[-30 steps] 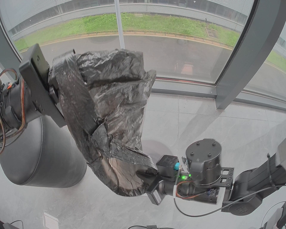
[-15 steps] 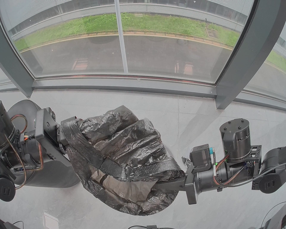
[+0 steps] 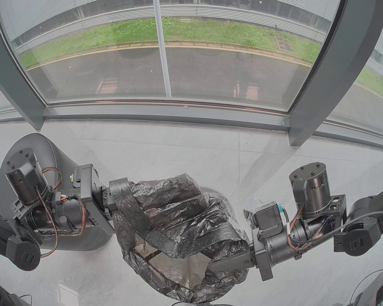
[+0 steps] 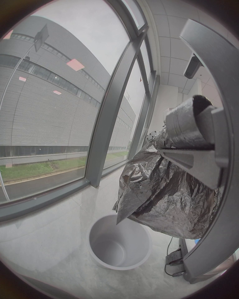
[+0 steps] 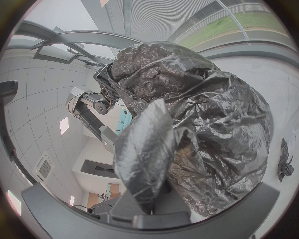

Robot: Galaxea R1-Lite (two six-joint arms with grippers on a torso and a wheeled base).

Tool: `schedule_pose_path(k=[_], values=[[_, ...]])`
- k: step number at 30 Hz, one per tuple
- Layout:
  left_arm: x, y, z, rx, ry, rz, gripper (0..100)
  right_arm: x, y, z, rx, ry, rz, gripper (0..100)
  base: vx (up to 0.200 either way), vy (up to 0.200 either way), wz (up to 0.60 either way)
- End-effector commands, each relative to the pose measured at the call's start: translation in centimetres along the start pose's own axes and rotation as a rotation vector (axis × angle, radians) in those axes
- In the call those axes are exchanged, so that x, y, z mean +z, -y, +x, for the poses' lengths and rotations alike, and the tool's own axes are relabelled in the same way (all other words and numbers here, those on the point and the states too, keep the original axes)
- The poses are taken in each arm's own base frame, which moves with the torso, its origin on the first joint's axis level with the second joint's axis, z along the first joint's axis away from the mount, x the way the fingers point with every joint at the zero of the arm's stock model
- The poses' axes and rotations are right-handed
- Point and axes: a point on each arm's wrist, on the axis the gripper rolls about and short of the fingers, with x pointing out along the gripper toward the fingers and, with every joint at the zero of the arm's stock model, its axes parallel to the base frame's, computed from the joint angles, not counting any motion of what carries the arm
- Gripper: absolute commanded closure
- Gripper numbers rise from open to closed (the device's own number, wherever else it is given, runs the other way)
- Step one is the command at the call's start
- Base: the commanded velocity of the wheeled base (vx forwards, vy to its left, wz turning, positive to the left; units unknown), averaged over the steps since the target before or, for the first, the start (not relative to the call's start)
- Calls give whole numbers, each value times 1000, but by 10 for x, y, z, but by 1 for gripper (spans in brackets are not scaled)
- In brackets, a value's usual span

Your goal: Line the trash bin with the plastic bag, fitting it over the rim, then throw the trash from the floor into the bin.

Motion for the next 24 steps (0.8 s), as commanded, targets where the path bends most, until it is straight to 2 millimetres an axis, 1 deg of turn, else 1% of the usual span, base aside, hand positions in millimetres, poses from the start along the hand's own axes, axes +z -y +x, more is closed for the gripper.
schedule_pose_path(k=[1, 4, 10, 15, 16, 17, 18, 19, 20, 23, 24], values=[[0, -19, 5, 42, -13, -56, 100, -6, 10, 8, -5, -32, 33, 100, 0, 0, 0], [1, -26, 6, 59, -16, -76, 100, -9, 16, 14, -9, -48, 48, 100, 0, 0, 0], [3, -33, 9, 70, -17, -89, 100, -12, 25, 21, -19, -67, 68, 100, 0, 0, 0], [9, -48, 15, 63, -11, -83, 100, -12, 44, 27, -43, -43, 77, 100, 0, 0, 0], [9, -48, 15, 63, -11, -83, 100, -12, 44, 27, -43, -43, 77, 100, 0, 0, 0], [13, -54, 17, 62, -4, -80, 100, -13, 53, 29, -54, -23, 74, 100, 0, 0, 0], [13, -54, 17, 62, -4, -80, 100, -13, 53, 29, -54, -23, 74, 100, 0, 0, 0], [15, -62, 19, 59, 2, -77, 100, -13, 62, 30, -62, -1, 69, 100, 0, 0, 0], [17, -65, 20, 56, 6, -74, 100, -13, 66, 31, -66, 5, 71, 100, 0, 0, 0], [20, -75, 20, 53, 18, -70, 100, -13, 74, 31, -78, 15, 78, 100, 0, 0, 0], [20, -75, 20, 53, 18, -70, 100, -13, 74, 31, -78, 15, 78, 100, 0, 0, 0]])
